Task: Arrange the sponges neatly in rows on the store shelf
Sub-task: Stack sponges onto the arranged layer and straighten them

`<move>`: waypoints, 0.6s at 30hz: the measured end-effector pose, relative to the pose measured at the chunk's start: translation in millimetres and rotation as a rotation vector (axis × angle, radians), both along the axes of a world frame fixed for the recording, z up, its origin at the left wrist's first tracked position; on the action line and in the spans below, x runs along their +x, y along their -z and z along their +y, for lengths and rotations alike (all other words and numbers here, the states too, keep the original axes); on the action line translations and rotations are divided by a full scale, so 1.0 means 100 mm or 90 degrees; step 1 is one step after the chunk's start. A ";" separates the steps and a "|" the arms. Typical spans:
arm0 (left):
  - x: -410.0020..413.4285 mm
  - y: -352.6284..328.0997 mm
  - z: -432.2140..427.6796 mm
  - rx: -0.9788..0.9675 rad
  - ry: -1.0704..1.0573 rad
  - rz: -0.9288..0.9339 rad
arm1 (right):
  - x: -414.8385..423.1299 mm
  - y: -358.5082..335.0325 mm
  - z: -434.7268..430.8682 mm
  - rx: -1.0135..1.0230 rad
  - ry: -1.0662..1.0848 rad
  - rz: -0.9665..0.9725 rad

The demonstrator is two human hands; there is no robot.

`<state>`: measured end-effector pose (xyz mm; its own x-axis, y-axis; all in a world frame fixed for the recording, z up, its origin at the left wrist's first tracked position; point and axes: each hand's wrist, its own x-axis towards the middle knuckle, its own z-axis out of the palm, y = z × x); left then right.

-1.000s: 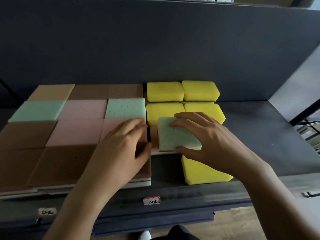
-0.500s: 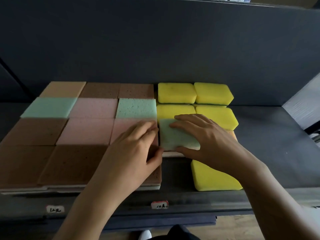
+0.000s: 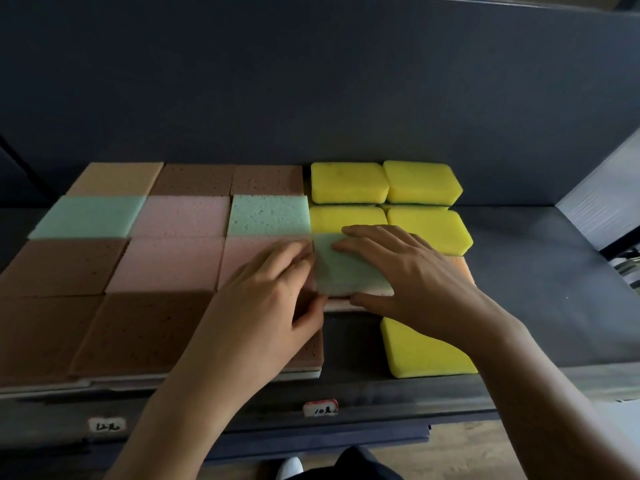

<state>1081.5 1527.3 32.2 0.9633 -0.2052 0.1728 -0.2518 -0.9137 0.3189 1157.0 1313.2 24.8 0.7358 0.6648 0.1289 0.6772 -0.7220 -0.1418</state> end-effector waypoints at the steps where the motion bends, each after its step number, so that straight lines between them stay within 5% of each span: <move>1: 0.00 0.00 0.00 0.000 0.000 -0.002 | 0.00 0.00 0.00 0.000 0.001 0.004; 11: -0.01 -0.09 -0.03 -0.003 0.028 -0.044 | -0.17 -0.06 -0.13 0.077 0.042 0.002; 18: -0.15 -0.18 -0.56 -0.046 0.163 -0.131 | -0.63 -0.04 -0.72 0.159 0.126 -0.019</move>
